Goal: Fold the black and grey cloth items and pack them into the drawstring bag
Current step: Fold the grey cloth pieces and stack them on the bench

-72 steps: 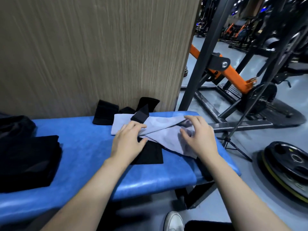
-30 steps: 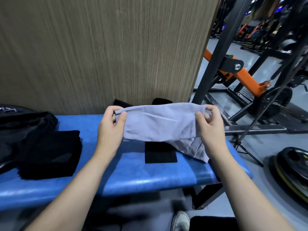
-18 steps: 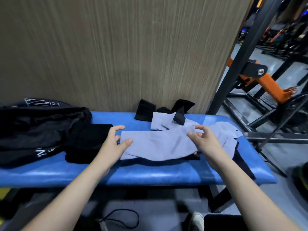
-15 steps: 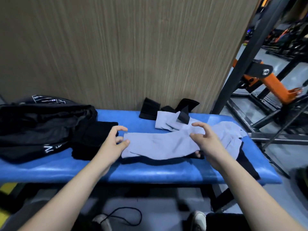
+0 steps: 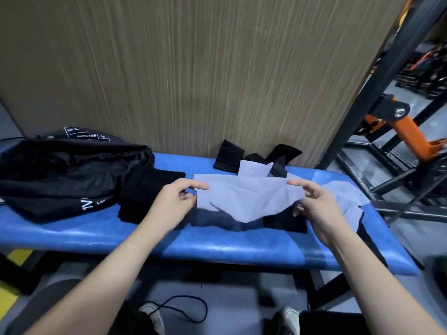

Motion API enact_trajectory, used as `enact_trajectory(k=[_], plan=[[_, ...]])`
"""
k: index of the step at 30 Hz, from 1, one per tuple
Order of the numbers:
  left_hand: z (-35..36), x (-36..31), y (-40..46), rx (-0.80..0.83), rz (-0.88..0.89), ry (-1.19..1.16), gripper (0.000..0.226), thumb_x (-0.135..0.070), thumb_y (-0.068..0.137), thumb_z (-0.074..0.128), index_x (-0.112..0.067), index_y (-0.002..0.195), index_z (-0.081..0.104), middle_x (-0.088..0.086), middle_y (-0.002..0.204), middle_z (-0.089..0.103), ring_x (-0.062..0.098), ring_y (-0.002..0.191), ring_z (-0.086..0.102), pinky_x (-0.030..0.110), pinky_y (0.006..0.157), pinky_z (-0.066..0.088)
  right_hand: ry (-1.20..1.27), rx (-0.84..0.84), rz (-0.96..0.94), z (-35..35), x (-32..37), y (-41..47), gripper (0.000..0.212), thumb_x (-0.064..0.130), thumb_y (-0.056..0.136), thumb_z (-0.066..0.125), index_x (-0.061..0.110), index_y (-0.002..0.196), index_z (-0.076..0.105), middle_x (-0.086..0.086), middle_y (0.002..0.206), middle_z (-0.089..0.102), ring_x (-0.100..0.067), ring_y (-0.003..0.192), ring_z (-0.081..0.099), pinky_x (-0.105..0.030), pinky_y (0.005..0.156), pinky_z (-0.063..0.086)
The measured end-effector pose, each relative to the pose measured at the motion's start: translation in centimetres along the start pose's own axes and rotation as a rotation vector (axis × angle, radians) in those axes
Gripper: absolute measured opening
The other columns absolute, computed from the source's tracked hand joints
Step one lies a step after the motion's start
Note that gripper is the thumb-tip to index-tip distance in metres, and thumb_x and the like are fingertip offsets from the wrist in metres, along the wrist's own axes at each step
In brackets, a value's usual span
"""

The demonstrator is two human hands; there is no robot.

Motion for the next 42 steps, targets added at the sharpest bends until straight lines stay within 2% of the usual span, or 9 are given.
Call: enact_trajectory(k=[1,6,9,14,22,29,34,39,42], plan=[[-0.2,-0.3,0.1,-0.040,0.054,0.008,0.036,0.008,0.085,0.063,-0.026,0.087,0.073,0.005,0.077,0.054,0.012,0.060,0.049,0.024,0.060,0.043,-0.048,-0.032,-0.024,-0.4,0.1,0.0,0.009,-0.005,0.091,0.058,0.000,0.093,0.066,-0.009,0.073,0.061,-0.014,0.056,0.049,-0.026,0.054,0.037],[-1.0,-0.1,0.6,-0.196,0.090,0.143,0.018,-0.025,0.088,0.072,-0.012,0.077,0.066,0.006,0.095,0.059,0.012,0.089,0.056,0.011,0.082,0.038,-0.030,-0.112,-0.012,-1.7,0.0,0.0,0.032,0.028,0.089,0.069,0.005,0.073,0.054,-0.011,0.078,0.044,-0.023,0.075,0.043,-0.037,0.074,0.040],[-0.1,0.6,0.6,-0.113,-0.044,-0.065,0.028,-0.026,0.096,0.063,0.000,0.087,0.059,0.024,0.080,0.062,0.020,0.064,0.060,0.030,0.061,0.050,-0.021,-0.055,0.026,-1.1,-0.2,-0.1,0.029,0.025,0.094,0.063,0.009,0.074,0.051,-0.014,0.074,0.046,-0.027,0.065,0.045,-0.034,0.059,0.042],[1.5,1.3,0.1,-0.031,-0.190,-0.161,0.013,-0.017,0.098,0.058,-0.007,0.104,0.053,0.015,0.075,0.072,0.025,0.046,0.059,0.029,0.042,0.045,-0.210,-0.037,0.069,-0.5,-0.9,-0.2,0.006,0.018,0.092,0.065,0.013,0.092,0.063,-0.013,0.061,0.060,-0.026,0.046,0.052,-0.029,0.047,0.039],[4.3,4.1,-1.4,0.245,-0.362,0.211,0.063,-0.022,0.092,0.059,-0.031,0.145,0.027,0.013,0.080,0.069,0.037,0.062,0.072,0.043,0.061,0.061,-0.743,0.010,0.154,-0.4,-3.8,-0.2,0.015,0.024,0.083,0.061,0.010,0.086,0.058,0.000,0.059,0.060,-0.021,0.038,0.060,-0.023,0.044,0.039],[4.8,3.9,-1.3,0.239,-0.320,0.065,0.028,-0.008,0.098,0.045,-0.025,0.120,0.051,0.000,0.102,0.055,0.029,0.070,0.075,0.049,0.079,0.060,-0.480,-0.036,0.036,0.8,-1.0,-0.4,0.011,0.030,0.089,0.061,0.020,0.086,0.065,-0.001,0.058,0.058,-0.015,0.042,0.044,-0.029,0.051,0.040],[5.3,3.8,-1.4,0.251,-0.337,-0.028,0.027,-0.012,0.101,0.040,-0.021,0.123,0.054,0.006,0.124,0.057,0.028,0.075,0.076,0.038,0.072,0.061,-0.346,0.003,-0.037,4.6,-0.2,-0.7,0.006,0.028,0.088,0.062,0.023,0.091,0.063,-0.004,0.061,0.060,-0.017,0.052,0.046,-0.031,0.055,0.036],[5.5,4.5,-1.3,0.241,-0.352,-0.054,0.036,-0.006,0.095,0.046,-0.019,0.127,0.057,-0.006,0.073,0.047,0.011,0.059,0.068,0.046,0.081,0.061,-0.409,0.090,-0.104,9.8,-0.7,-1.0,0.004,0.020,0.091,0.062,0.022,0.095,0.060,0.009,0.045,0.049,-0.006,0.044,0.042,-0.026,0.052,0.036],[5.6,4.3,-1.2,0.222,-0.343,-0.070,0.041,0.000,0.095,0.045,-0.018,0.130,0.054,-0.008,0.062,0.041,0.002,0.053,0.058,0.045,0.077,0.062,-0.485,0.129,-0.122,12.4,-1.3,-1.1,0.007,0.025,0.091,0.063,0.023,0.097,0.061,0.009,0.049,0.053,-0.004,0.050,0.046,-0.022,0.052,0.031]])
Point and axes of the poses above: each hand's wrist, its own y-axis towards the middle knuckle, its own z-axis out of the palm, x = y × z, the point moved 6 cm from there along y, towards the middle knuckle
